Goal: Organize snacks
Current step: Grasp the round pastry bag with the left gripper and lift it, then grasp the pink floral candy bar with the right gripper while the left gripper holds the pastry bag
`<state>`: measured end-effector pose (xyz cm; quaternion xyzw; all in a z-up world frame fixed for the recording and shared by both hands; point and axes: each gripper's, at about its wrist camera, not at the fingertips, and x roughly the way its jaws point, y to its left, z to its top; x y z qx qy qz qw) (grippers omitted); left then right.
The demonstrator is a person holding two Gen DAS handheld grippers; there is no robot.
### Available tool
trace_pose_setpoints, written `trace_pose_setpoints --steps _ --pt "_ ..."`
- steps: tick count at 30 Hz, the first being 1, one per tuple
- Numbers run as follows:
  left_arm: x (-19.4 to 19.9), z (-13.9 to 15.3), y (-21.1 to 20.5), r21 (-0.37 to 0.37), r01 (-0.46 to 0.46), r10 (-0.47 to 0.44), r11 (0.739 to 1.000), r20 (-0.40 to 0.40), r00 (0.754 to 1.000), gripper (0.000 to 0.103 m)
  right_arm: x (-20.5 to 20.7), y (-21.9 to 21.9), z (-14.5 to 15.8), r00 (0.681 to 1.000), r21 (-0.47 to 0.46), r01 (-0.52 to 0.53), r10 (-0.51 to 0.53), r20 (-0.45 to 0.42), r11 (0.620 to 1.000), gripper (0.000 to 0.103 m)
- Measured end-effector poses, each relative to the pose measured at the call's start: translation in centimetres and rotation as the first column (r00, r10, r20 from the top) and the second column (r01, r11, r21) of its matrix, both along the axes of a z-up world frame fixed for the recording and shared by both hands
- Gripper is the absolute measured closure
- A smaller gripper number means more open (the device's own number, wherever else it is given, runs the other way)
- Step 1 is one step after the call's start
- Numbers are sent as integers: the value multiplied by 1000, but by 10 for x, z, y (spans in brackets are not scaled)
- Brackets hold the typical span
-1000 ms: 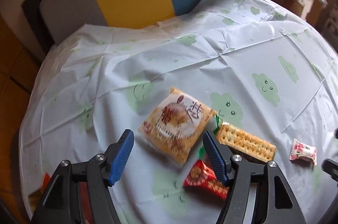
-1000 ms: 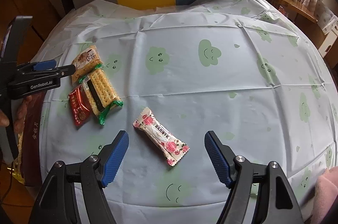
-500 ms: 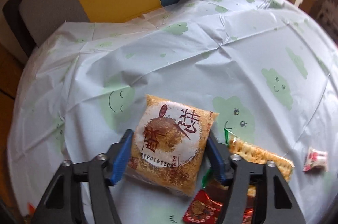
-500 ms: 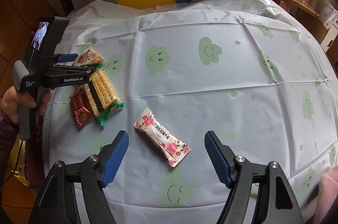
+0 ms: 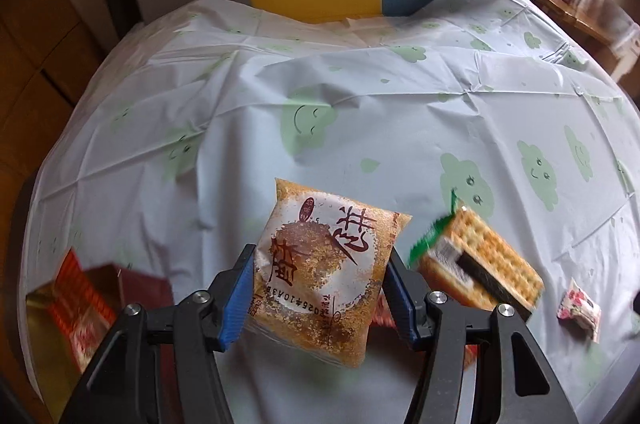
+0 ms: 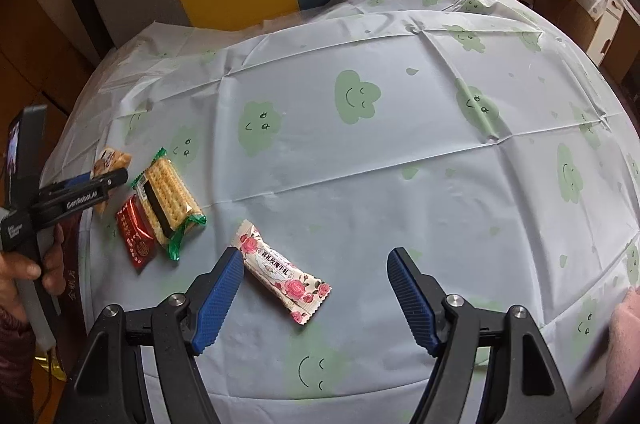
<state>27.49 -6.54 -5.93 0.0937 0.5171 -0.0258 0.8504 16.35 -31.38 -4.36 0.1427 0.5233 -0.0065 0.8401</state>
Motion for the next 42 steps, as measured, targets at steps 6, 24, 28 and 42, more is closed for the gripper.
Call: trace_pose_setpoints --steps 6,24,28,42 --pt "-53 14 -3 -36 -30 31 999 16 999 43 -1 -16 -4 998 49 69 -68 -16 996 27" --pt "-196 -24 -22 -91 100 -97 991 41 994 43 0 31 -13 990 -42 -140 139 -31 989 42" --pt "-204 -30 -22 -78 124 -117 989 89 989 43 4 38 -14 985 -59 -172 171 -17 983 42" --pt "-207 -34 -9 -154 133 -115 979 122 986 41 12 87 -40 942 -211 -335 329 -63 918 82"
